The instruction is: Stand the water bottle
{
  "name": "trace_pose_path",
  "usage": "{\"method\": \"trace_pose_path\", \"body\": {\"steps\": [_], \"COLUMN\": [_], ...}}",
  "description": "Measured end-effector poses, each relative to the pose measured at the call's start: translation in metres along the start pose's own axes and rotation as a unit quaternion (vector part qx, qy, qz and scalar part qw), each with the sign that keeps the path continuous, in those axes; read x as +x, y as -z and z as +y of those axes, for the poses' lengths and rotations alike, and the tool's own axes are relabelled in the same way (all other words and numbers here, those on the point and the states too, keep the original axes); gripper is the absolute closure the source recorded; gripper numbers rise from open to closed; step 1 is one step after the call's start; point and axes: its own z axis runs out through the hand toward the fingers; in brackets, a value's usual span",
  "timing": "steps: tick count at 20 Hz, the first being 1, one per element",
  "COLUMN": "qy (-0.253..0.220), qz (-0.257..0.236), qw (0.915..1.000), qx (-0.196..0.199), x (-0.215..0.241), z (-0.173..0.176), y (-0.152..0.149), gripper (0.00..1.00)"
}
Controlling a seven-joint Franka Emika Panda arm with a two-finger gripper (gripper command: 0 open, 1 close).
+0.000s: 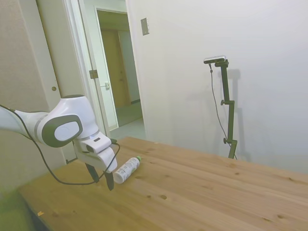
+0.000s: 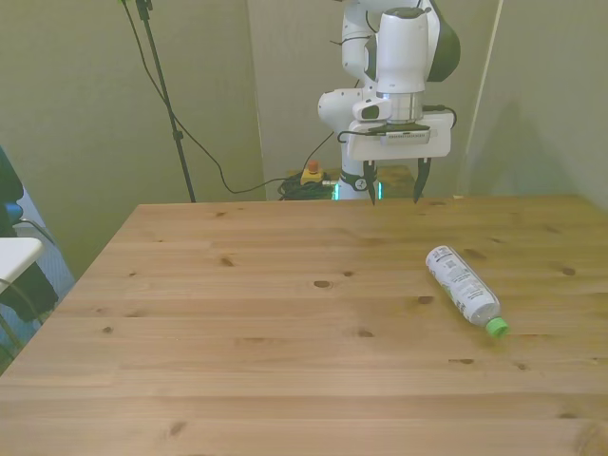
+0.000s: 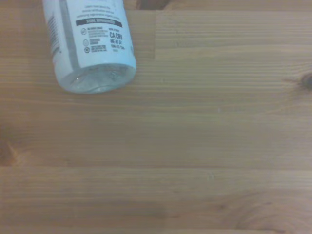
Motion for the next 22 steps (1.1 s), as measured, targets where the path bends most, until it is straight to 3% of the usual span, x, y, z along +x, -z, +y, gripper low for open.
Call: {"method": "trace_pose_path", "body": {"steps": [4, 8, 16, 22], "qy": [0.002, 0.006, 0.015, 0.004], "qz": [0.013, 0.036, 0.063, 0.064], "qw": [0.9999, 0.9993, 0.9978, 0.9978], "qx": [0.005, 0.008, 0.011, 0.015], "x": [0.007, 0.032, 0.06, 0.081], "z": [-0.005, -0.033, -0.132, -0.194], "y": [0.004, 0.019, 0.021, -0.002], "gripper": [0.0, 0.0, 0.0, 0.0]}}
